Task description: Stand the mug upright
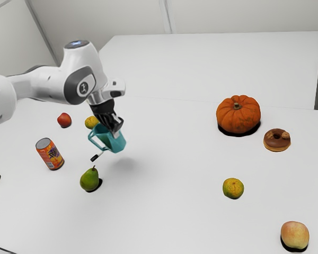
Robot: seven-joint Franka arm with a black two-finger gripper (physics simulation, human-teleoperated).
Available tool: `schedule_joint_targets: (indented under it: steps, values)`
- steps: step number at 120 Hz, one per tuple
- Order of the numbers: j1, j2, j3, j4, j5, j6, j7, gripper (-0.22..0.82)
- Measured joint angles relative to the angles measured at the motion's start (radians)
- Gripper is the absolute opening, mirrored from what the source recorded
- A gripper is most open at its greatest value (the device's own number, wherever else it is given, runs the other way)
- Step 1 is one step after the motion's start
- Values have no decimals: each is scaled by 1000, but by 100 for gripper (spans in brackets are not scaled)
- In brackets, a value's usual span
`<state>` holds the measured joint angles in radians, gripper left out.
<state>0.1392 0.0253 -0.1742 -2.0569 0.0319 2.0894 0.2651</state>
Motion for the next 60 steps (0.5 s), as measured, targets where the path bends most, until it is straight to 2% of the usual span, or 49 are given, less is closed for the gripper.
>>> schedule_joint_targets:
  steps: [60]
  values:
    - [55,21,1,-88,59,102,-135,-18]
